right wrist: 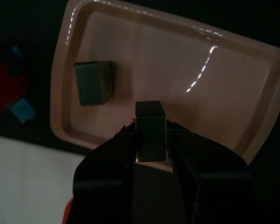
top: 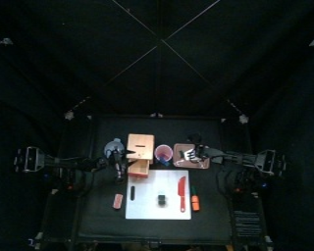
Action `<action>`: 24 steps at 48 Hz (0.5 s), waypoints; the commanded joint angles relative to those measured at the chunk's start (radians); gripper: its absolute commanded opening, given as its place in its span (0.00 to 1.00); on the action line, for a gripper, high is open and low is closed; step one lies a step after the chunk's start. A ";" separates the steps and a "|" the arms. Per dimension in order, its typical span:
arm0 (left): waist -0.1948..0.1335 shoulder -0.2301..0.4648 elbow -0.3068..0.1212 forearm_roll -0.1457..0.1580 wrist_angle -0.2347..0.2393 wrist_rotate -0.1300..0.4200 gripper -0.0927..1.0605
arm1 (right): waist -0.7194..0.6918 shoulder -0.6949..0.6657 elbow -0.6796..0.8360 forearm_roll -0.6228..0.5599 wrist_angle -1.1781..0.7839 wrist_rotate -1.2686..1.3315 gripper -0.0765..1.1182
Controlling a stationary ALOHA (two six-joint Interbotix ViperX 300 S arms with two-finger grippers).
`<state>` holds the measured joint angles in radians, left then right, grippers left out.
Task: Place sushi on board then cut the sushi with the knife then place the pieces on the plate
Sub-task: Place the 4 sushi pieces on the plate
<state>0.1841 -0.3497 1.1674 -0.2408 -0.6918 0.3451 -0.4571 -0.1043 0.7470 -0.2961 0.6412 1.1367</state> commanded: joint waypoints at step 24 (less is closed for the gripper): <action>-0.002 -0.034 0.011 0.034 -0.006 0.000 0.81 | -0.014 0.060 -0.038 -0.003 0.020 0.015 0.69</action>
<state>0.1841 -0.3712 1.1873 -0.2117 -0.6918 0.3451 -0.4648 -0.0291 0.7164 -0.2961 0.6596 1.1490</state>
